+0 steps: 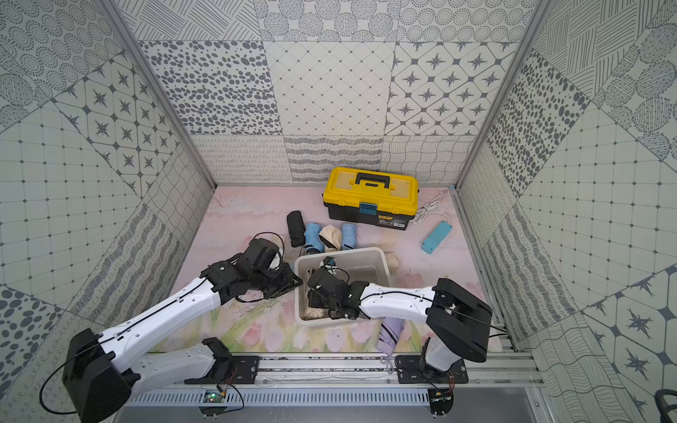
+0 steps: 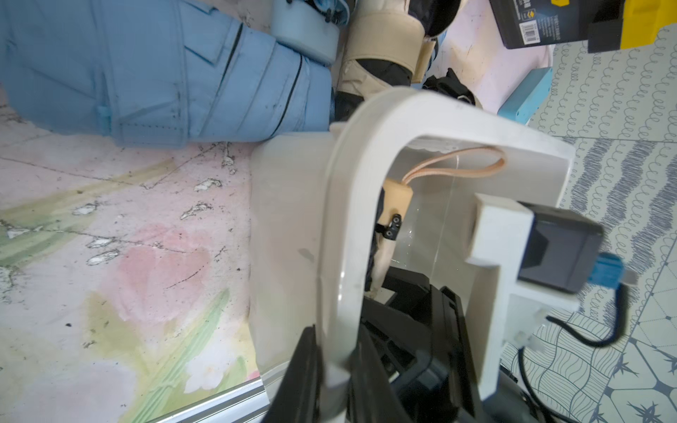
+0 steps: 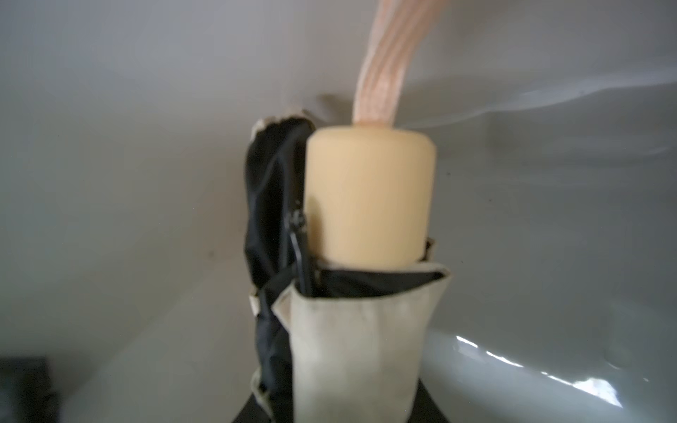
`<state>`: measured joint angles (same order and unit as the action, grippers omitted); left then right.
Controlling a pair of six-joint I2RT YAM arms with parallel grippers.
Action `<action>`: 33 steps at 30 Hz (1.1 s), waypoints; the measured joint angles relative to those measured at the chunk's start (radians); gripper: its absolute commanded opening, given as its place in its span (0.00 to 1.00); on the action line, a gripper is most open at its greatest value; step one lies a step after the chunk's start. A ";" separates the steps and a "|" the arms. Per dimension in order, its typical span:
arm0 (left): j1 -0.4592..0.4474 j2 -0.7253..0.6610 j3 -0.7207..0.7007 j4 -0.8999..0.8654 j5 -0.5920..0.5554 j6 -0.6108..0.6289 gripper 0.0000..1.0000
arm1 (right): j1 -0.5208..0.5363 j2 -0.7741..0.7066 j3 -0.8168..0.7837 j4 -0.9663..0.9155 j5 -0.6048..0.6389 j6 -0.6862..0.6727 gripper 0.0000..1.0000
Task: Put the umbrella into the storage box
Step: Adjust the storage box at the center of the board, then pick up the umbrella from the center of the board.
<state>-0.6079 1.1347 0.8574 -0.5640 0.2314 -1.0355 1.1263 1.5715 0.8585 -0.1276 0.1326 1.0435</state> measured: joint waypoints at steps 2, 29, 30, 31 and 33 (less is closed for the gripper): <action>0.000 0.001 0.000 -0.001 -0.002 -0.007 0.32 | 0.000 0.006 -0.003 0.009 0.004 0.000 0.46; 0.020 -0.099 0.076 -0.020 -0.181 0.104 0.82 | -0.515 -0.600 0.294 -0.886 0.058 -0.175 0.72; 0.021 -0.097 0.076 -0.020 -0.186 0.112 0.82 | -0.578 -0.611 0.291 -0.928 0.046 -0.187 0.73; 0.021 -0.095 0.076 -0.020 -0.190 0.117 0.82 | -0.634 -0.619 0.285 -0.959 0.032 -0.196 0.74; 0.023 -0.089 0.076 -0.021 -0.194 0.126 0.81 | -0.741 -0.635 0.260 -1.007 -0.004 -0.216 0.77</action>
<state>-0.5850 1.0458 0.9337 -0.5846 0.0376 -0.9096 0.3855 0.9367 1.1183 -1.1347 0.1284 0.8276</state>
